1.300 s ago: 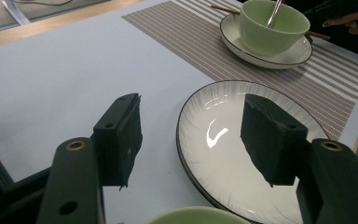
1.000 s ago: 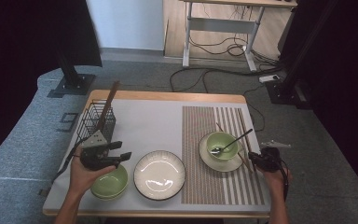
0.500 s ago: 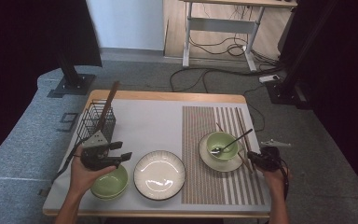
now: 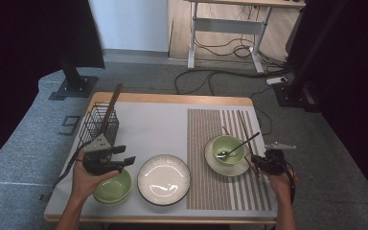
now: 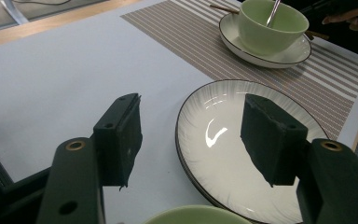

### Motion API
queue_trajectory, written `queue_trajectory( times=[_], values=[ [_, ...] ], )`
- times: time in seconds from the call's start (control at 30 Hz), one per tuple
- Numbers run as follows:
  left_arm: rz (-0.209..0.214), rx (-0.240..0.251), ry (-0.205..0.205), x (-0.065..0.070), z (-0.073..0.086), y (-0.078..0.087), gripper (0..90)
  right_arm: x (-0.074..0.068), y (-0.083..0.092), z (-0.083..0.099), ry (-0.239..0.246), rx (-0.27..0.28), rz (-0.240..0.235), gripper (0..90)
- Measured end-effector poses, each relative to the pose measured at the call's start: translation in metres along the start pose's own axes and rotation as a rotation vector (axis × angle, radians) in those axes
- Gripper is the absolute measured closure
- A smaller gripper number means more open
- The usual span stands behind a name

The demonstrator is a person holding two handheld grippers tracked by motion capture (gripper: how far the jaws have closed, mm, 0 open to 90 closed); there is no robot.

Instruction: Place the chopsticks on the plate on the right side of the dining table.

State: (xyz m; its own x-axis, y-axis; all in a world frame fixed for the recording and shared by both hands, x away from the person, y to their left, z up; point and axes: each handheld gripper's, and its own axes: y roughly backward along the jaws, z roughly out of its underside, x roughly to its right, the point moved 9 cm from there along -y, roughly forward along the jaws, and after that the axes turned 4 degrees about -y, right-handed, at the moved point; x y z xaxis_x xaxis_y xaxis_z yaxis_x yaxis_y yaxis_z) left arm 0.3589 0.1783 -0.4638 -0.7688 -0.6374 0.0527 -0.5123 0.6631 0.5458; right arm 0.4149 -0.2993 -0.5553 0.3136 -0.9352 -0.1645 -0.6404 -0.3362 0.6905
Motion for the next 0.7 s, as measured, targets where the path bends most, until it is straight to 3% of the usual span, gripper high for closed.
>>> queue_trajectory(
  times=[0.7],
  values=[
    [0.001,-0.010,0.000,-0.0002,0.0014,-0.0013,38.0,-0.0092,-0.0024,-0.0038,0.033,-0.001,0.002,84.0]
  ],
)
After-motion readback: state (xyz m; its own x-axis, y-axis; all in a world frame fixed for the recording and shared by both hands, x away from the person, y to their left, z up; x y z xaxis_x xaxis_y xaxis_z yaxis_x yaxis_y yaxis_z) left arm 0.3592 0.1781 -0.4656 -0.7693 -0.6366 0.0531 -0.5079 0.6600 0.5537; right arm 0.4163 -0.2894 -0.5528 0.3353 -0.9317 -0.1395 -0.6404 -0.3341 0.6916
